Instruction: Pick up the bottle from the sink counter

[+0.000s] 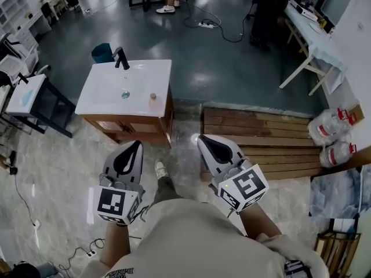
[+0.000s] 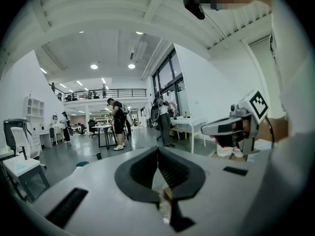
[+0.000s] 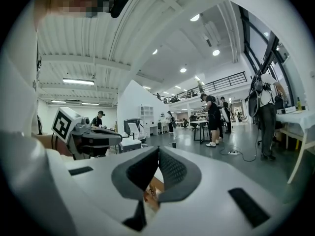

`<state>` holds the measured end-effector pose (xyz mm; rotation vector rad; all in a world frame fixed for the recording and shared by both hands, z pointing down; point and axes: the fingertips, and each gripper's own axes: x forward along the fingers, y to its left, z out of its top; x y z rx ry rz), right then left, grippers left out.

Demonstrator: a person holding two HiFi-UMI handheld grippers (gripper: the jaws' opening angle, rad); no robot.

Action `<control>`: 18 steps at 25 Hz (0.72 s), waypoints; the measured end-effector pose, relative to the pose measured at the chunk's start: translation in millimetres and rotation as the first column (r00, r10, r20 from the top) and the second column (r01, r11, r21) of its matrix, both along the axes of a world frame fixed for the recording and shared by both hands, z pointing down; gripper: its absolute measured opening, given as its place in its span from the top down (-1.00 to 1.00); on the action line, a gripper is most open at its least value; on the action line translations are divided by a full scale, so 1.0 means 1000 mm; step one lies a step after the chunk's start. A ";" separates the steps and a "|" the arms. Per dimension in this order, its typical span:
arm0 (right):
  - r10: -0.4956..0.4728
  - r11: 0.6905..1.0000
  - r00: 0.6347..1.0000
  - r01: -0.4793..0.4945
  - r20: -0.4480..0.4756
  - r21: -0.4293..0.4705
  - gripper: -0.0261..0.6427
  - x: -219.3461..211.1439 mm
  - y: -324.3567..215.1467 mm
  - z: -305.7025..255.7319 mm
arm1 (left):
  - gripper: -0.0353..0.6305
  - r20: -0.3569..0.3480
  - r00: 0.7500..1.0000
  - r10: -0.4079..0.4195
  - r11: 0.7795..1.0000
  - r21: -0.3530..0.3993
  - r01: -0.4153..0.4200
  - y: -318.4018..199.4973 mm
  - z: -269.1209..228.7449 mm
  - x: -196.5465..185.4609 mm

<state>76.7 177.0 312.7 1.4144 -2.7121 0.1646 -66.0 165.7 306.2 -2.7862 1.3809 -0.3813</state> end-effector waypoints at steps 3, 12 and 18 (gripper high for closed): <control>0.001 1.000 1.000 -0.001 -0.023 -0.013 0.93 -0.002 -0.024 0.008 | 0.88 -0.004 1.000 0.001 1.000 -0.013 -0.001 -0.023 0.006 0.000; 0.037 0.997 0.997 -0.042 -0.072 -0.061 0.93 -0.010 -0.108 0.021 | 0.88 0.006 1.000 0.027 0.998 -0.061 -0.027 -0.102 0.025 -0.010; 0.058 0.995 0.994 -0.065 -0.090 -0.076 0.93 -0.018 -0.165 0.020 | 0.88 0.000 0.999 0.039 0.996 -0.075 -0.039 -0.158 0.025 -0.025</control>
